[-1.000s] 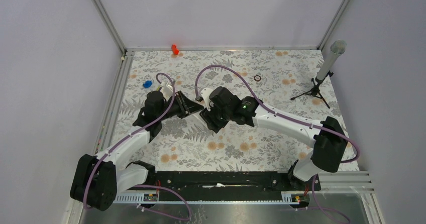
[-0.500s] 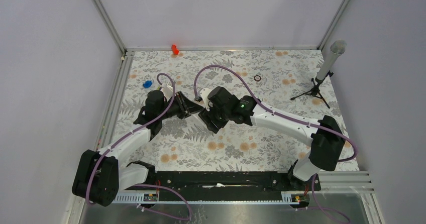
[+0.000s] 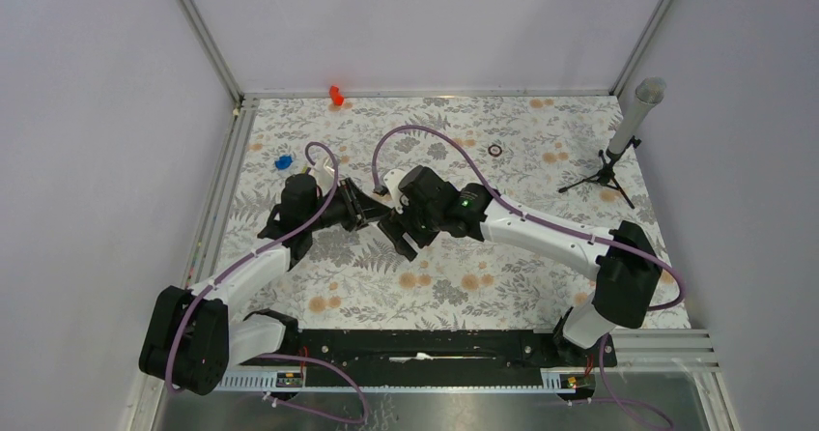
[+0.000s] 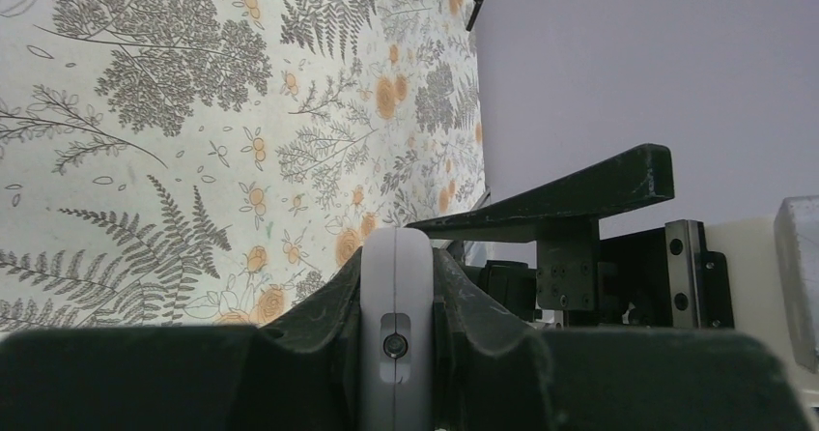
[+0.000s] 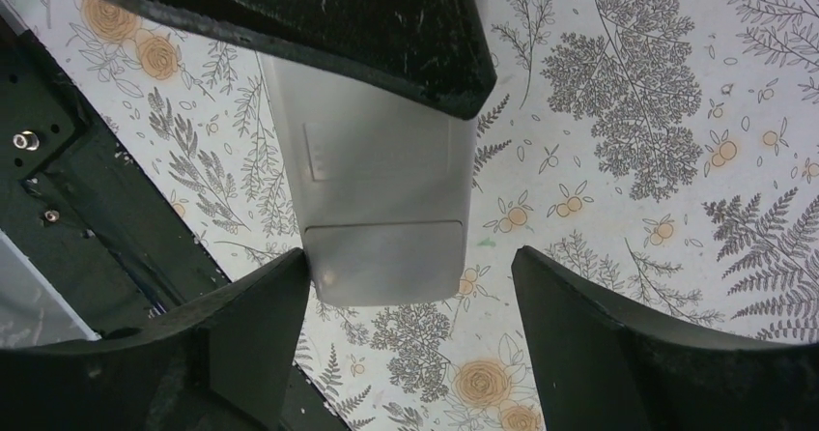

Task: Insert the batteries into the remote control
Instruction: Load the battery cover into the remote control.

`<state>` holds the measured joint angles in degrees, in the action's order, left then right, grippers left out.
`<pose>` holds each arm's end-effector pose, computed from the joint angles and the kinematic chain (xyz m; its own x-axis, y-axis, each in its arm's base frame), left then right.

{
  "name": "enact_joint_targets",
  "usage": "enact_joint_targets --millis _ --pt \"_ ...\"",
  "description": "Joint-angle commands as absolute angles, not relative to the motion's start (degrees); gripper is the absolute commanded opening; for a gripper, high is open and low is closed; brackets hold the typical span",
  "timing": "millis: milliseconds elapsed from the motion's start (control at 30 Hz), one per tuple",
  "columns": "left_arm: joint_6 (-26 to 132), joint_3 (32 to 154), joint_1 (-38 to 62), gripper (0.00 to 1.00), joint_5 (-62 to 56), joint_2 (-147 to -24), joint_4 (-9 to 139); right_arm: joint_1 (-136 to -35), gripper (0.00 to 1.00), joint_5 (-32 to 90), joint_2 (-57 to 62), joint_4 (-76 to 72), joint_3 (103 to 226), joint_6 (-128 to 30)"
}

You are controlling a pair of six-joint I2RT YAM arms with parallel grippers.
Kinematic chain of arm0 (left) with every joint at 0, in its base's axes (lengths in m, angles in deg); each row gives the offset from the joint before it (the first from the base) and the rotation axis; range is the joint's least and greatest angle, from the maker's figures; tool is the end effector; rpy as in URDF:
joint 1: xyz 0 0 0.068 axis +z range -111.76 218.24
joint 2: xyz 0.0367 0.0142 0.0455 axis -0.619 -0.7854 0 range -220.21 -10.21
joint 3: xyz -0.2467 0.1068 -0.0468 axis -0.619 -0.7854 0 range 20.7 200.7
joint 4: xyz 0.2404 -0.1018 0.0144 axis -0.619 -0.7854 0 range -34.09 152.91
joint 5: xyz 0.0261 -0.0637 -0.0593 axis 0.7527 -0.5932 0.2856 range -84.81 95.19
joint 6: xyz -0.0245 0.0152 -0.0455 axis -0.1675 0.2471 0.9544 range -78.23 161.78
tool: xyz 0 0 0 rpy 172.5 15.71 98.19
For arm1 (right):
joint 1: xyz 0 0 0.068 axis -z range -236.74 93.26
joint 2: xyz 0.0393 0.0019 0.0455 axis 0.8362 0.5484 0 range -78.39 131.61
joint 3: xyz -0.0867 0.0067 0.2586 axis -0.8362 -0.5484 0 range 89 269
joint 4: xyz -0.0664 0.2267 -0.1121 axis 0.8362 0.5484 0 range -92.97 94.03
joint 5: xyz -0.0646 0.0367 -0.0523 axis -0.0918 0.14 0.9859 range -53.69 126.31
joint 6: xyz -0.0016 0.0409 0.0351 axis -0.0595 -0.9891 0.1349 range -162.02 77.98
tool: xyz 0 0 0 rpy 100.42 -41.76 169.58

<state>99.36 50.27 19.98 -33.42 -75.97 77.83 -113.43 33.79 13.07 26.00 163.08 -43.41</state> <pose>0.2206 -0.0961 0.2212 -0.8575 -0.4117 -0.3084 0.1364 0.3960 -0.9081 0.1931 0.2967 0.2823 -0.4179 -0.5919 -0.6892 -0.8417 0.5378 0.0485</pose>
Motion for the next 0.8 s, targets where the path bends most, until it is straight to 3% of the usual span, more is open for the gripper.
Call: enact_joint_targets --millis 0,567,767 --pt "101.4 53.0 20.1 0.0 -37.5 -75.5 80.8 -113.3 0.85 32.0 11.2 22.5 163.9 -43.6" --pt "103.3 53.5 21.8 0.0 -36.8 -72.9 81.4 -113.1 0.97 29.8 -1.1 12.7 158.2 -50.5" --pt "106.6 53.8 22.6 0.0 -35.6 -70.2 82.0 -112.3 0.96 38.3 -11.0 3.8 151.1 -67.7"
